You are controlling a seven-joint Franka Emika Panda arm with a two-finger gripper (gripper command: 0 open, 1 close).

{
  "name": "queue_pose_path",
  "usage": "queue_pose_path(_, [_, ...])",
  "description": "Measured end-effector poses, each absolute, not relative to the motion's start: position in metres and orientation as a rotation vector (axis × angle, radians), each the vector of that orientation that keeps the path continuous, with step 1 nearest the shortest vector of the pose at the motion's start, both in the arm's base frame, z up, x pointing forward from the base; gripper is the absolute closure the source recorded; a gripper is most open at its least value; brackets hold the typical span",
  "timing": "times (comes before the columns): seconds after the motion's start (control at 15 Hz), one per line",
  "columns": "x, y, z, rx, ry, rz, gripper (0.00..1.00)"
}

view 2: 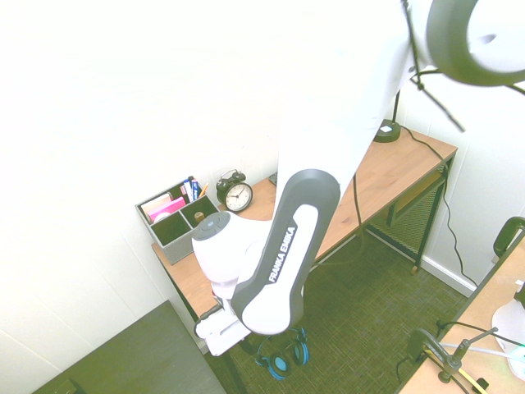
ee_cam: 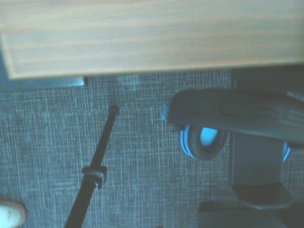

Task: Hang the headphone

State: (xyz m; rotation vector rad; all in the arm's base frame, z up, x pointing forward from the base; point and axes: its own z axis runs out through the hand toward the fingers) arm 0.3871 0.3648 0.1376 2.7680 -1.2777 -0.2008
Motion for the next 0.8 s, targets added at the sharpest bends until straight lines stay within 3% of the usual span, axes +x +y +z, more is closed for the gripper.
queue_pose_path(0.33, [0.402,0.327,0.276,2.827,-1.092,-0.108,0.00])
queue_pose_path(0.6, [0.427,0.224,0.369,2.877,-1.085,-0.096,0.00])
queue_pose_path(0.8, [0.414,0.128,0.409,2.869,-1.101,-0.120,0.00])
